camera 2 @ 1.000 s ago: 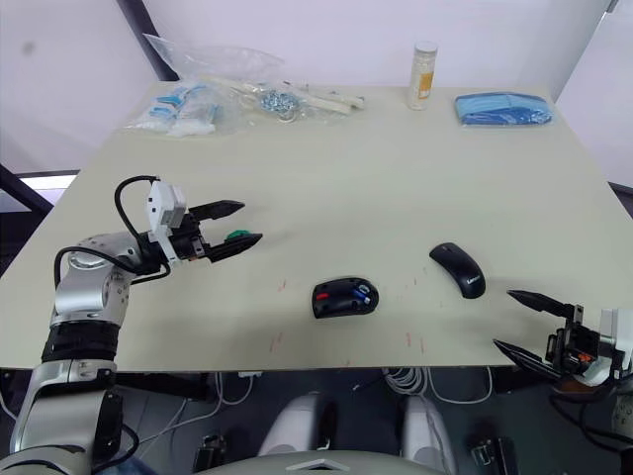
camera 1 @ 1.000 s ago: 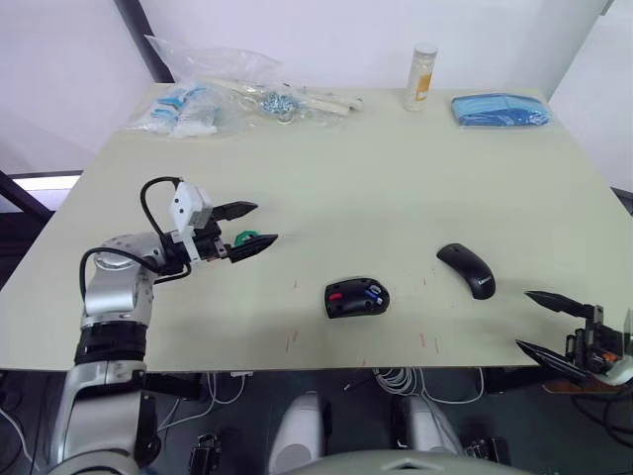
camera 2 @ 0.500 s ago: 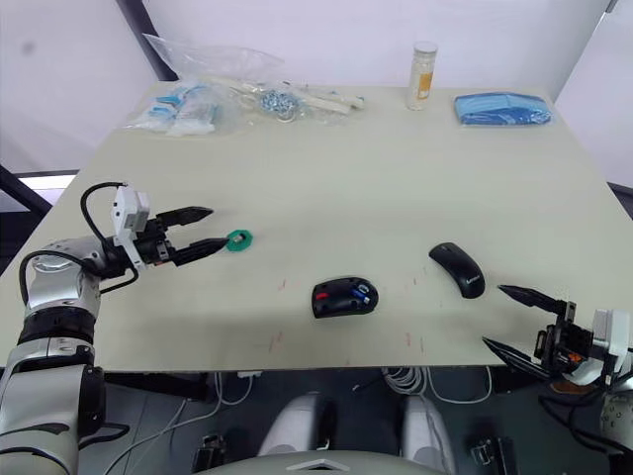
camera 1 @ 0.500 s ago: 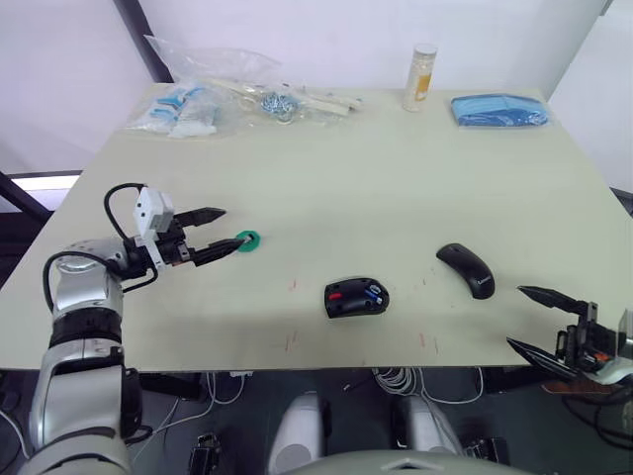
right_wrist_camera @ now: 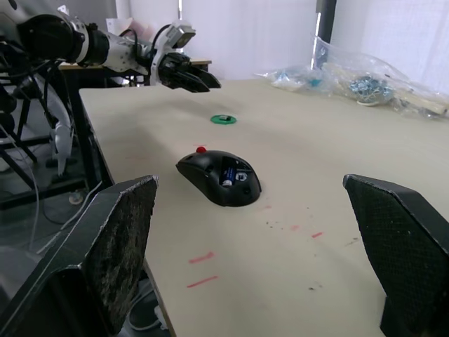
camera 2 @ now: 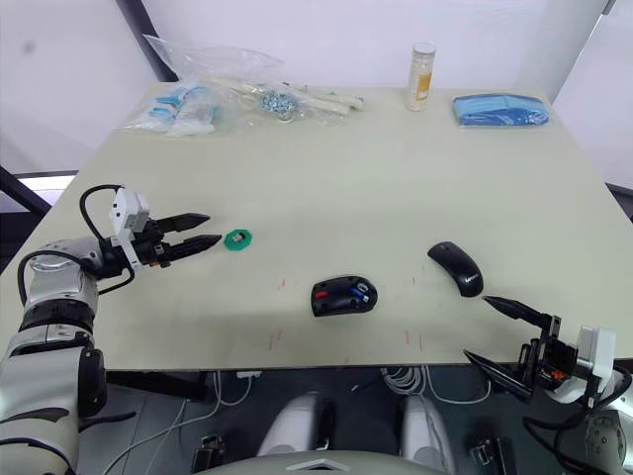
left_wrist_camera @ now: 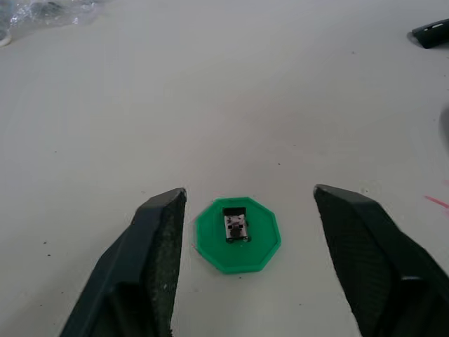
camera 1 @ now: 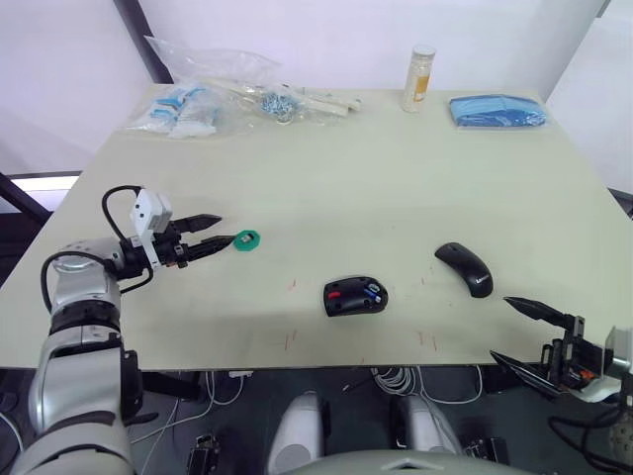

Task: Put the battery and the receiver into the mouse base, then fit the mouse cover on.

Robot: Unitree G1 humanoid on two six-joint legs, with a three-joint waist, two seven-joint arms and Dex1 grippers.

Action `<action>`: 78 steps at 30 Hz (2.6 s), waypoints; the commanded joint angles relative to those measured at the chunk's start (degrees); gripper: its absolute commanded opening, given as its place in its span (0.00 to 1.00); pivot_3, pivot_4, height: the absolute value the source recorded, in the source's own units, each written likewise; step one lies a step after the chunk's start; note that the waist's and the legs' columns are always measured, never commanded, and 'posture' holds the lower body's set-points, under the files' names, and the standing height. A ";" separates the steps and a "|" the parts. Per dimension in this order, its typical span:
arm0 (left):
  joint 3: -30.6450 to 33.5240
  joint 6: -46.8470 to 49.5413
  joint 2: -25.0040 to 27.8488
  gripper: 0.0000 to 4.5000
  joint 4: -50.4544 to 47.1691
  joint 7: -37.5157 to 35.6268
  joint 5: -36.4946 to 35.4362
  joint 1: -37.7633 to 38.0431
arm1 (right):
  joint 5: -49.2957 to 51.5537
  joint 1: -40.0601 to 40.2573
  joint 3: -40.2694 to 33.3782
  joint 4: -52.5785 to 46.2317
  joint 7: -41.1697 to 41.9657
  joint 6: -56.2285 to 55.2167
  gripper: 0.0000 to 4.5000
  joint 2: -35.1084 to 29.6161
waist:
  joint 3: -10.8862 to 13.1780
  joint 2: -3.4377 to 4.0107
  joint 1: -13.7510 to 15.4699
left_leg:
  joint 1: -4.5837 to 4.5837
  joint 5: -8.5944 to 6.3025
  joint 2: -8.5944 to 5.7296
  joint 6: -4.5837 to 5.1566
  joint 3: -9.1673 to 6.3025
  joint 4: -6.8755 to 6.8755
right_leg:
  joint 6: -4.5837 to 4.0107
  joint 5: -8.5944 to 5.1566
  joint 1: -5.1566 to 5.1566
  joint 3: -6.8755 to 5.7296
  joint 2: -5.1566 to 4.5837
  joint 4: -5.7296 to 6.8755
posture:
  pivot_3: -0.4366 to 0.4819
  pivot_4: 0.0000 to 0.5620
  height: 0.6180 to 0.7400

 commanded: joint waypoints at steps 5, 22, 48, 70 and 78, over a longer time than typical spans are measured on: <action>-1.20 -0.78 0.36 0.18 2.35 -0.12 2.76 -3.11 | -0.06 1.20 0.44 -3.02 -1.46 -1.30 1.00 0.37 | 0.01 -0.02 0.00 | -0.02 0.00 0.00 0.00 0.01 0.03 | 0.00 0.00 -0.01 0.00 0.00 0.01 | 0.48 0.27 1.00; -1.71 -2.55 -0.70 0.18 3.02 2.93 5.45 -2.72 | -0.77 -0.04 1.95 -1.63 -2.21 -3.20 1.00 1.00 | 0.04 -0.05 -0.03 | -0.06 0.00 0.02 0.00 -0.01 0.04 | -0.01 0.01 -0.08 0.01 -0.01 0.03 | 0.48 0.27 1.00; -2.39 -4.07 -1.85 0.18 6.01 6.13 7.85 -4.09 | -0.91 0.84 2.39 -0.97 -1.96 -4.61 1.00 0.65 | 0.05 -0.10 0.01 | -0.07 0.00 0.02 0.00 0.01 0.04 | -0.01 0.01 -0.08 0.01 -0.01 0.04 | 0.48 0.27 1.00; -3.44 -4.91 -2.69 0.38 6.51 6.17 9.06 -4.39 | -1.40 0.37 2.66 -0.65 -1.98 -5.04 1.00 0.81 | 0.06 -0.12 0.04 | -0.07 0.00 0.02 0.00 0.02 0.04 | -0.01 0.01 -0.09 0.01 -0.02 0.04 | 0.48 0.27 1.00; -4.71 -5.15 -3.19 0.38 6.95 7.51 10.30 -5.03 | -1.62 0.45 2.97 -0.53 -1.92 -5.50 1.00 0.94 | 0.08 -0.16 0.01 | -0.08 0.00 0.02 0.00 0.03 0.04 | -0.01 0.01 -0.09 0.01 -0.01 0.05 | 0.48 0.27 1.00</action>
